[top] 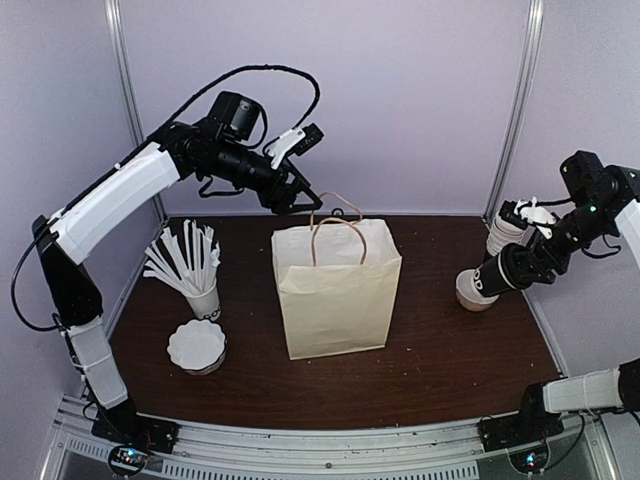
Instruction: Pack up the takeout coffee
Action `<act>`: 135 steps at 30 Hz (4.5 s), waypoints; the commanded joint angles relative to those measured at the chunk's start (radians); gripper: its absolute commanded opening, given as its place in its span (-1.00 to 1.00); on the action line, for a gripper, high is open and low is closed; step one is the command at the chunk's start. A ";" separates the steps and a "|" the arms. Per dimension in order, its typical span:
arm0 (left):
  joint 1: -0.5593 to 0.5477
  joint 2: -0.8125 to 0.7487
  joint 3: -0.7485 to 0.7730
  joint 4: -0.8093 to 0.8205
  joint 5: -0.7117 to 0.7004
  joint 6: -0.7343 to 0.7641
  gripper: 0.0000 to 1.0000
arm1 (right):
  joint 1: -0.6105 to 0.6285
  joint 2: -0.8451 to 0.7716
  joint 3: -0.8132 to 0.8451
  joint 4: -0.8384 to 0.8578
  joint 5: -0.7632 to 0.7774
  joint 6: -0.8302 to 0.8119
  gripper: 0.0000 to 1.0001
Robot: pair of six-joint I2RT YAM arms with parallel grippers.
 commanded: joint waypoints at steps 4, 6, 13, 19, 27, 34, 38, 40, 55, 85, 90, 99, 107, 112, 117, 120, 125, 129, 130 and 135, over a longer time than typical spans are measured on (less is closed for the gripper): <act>0.003 0.068 0.055 -0.075 0.017 0.047 0.33 | 0.072 -0.014 0.120 -0.006 -0.088 0.066 0.35; 0.003 0.075 0.046 -0.076 0.013 0.047 0.26 | 0.095 -0.004 0.165 0.001 -0.117 0.084 0.35; 0.002 0.099 0.051 -0.074 0.022 0.041 -0.01 | 0.241 0.071 0.283 0.042 -0.129 0.138 0.33; -0.008 0.109 0.052 -0.076 0.039 0.036 -0.01 | 0.358 0.125 0.367 0.091 -0.127 0.162 0.32; -0.018 0.127 0.084 -0.122 0.020 0.032 0.03 | 0.508 0.212 0.492 0.142 -0.081 0.196 0.31; -0.029 0.131 0.086 -0.133 0.030 0.027 -0.07 | 0.623 0.275 0.547 0.152 -0.022 0.203 0.31; -0.033 0.129 0.100 -0.155 0.030 0.031 -0.17 | 0.699 0.317 0.551 0.148 0.049 0.202 0.31; -0.033 0.125 0.095 -0.157 0.025 0.032 -0.20 | 0.739 0.336 0.548 0.151 0.096 0.195 0.30; -0.046 0.074 0.064 -0.161 0.050 0.003 -0.63 | 0.918 0.528 0.632 0.140 0.245 0.142 0.27; -0.118 -0.151 -0.136 -0.182 0.119 0.008 0.33 | 1.107 0.267 0.231 0.130 0.397 0.118 0.25; -0.118 -0.144 -0.194 -0.123 0.018 -0.024 0.31 | 1.107 0.247 0.203 0.138 0.390 0.113 0.25; -0.169 -0.167 -0.193 -0.080 -0.080 -0.135 0.20 | 1.136 0.178 0.129 0.131 0.337 0.101 0.25; -0.496 -0.234 -0.255 -0.028 -0.472 -0.205 0.23 | 1.138 0.097 0.046 0.139 0.283 0.097 0.25; -0.633 -0.223 -0.305 0.099 -0.600 -0.183 0.24 | 1.138 0.061 0.002 0.145 0.273 0.099 0.25; -0.679 -0.155 -0.255 0.140 -0.615 -0.121 0.20 | 1.138 0.041 -0.032 0.155 0.257 0.106 0.25; -0.684 -0.122 -0.238 0.191 -0.585 -0.110 0.13 | 1.138 0.030 -0.045 0.167 0.258 0.112 0.25; -0.688 -0.116 -0.236 0.231 -0.532 -0.100 0.04 | 1.138 0.017 -0.040 0.184 0.271 0.131 0.23; -0.696 -0.185 -0.323 0.302 -0.539 -0.102 0.09 | 1.138 0.023 -0.018 0.183 0.280 0.139 0.23; -0.699 -0.202 -0.348 0.320 -0.554 -0.107 0.11 | 1.138 0.025 -0.016 0.183 0.282 0.139 0.22; -0.706 -0.310 -0.480 0.372 -0.586 -0.134 0.12 | 1.137 0.041 -0.004 0.182 0.292 0.140 0.22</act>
